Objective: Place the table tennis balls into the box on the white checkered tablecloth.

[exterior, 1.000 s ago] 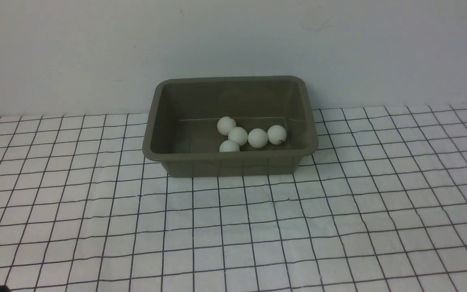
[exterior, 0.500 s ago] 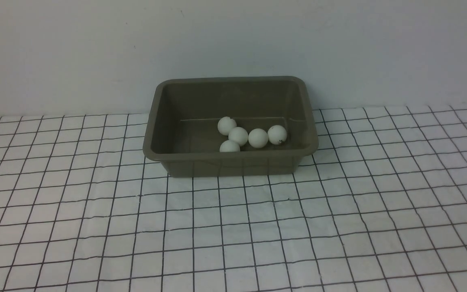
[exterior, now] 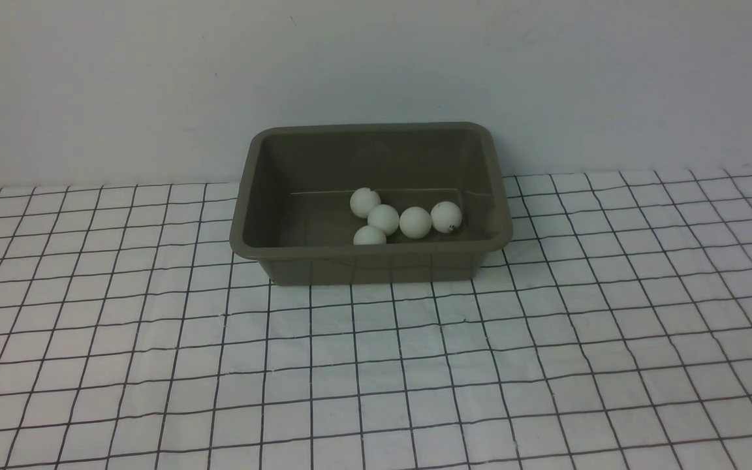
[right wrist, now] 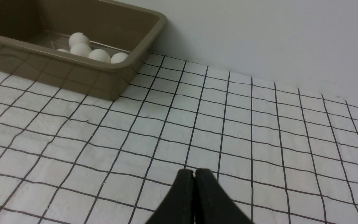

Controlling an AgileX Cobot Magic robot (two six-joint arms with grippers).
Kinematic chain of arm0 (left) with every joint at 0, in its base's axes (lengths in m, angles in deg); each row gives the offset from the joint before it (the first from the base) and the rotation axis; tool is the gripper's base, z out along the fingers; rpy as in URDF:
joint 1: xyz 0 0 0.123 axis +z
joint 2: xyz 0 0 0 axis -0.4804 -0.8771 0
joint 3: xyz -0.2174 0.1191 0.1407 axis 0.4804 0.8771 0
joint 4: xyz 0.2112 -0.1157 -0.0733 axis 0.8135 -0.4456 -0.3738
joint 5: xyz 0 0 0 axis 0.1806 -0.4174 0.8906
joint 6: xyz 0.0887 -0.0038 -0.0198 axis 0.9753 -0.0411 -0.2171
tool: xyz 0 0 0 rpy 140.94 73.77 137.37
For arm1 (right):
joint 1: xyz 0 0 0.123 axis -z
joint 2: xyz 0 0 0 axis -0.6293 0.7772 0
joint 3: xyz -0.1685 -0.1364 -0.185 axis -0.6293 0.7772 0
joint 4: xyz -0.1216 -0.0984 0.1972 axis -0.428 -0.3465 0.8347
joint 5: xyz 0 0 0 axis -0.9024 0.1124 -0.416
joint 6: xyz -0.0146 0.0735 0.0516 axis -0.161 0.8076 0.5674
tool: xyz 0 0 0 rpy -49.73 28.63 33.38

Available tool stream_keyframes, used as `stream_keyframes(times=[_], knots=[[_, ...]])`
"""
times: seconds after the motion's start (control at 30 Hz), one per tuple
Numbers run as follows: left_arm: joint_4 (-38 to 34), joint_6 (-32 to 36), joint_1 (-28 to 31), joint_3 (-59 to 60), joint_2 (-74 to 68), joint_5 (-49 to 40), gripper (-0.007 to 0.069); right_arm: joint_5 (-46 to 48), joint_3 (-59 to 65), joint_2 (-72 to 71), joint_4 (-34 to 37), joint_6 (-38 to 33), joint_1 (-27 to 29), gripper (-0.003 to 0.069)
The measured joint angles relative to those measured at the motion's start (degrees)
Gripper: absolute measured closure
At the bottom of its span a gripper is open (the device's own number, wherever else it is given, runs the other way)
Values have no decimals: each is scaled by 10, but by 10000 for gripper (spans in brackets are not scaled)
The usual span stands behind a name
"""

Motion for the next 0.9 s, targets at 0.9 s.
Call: stream_keyframes(times=[0.9], knots=[[0,0,0,0,0,-1,450,-57,155,-146,26,7,80,676]])
